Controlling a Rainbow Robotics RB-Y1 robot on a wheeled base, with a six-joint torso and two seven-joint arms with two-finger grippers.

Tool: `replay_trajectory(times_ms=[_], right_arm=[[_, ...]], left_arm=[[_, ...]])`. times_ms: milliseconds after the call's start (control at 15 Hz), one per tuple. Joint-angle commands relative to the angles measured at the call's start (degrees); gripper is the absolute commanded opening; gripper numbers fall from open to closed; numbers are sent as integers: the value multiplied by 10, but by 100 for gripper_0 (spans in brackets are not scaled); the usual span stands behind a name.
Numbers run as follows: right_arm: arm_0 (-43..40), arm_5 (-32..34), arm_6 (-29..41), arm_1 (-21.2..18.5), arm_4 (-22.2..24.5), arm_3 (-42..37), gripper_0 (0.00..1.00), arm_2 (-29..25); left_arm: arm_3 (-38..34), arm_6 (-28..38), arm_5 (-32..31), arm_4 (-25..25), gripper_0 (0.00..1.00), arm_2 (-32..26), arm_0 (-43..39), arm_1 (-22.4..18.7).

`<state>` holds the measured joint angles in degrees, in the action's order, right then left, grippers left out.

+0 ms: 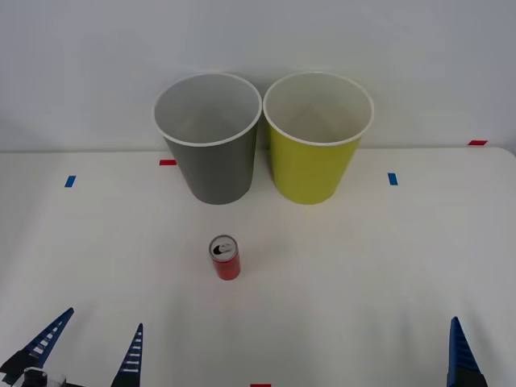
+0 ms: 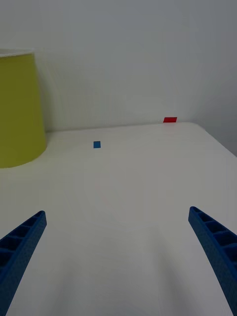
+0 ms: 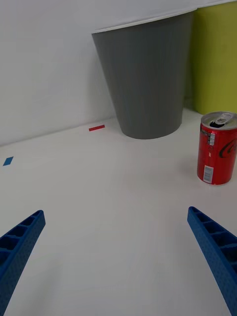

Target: Put cans in the gray bin and PET bottles in the light green bin.

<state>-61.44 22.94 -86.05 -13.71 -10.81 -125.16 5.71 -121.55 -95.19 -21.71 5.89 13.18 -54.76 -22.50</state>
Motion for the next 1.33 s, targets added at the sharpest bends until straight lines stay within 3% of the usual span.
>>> replay_trajectory(times_ms=[67, 1333], right_arm=[[0, 0, 0, 0, 0, 0, 100, 0], [0, 0, 0, 0, 0, 0, 100, 0]], left_arm=[[0, 0, 0, 0, 100, 0, 0, 0], [0, 0, 0, 0, 100, 0, 0, 0]])
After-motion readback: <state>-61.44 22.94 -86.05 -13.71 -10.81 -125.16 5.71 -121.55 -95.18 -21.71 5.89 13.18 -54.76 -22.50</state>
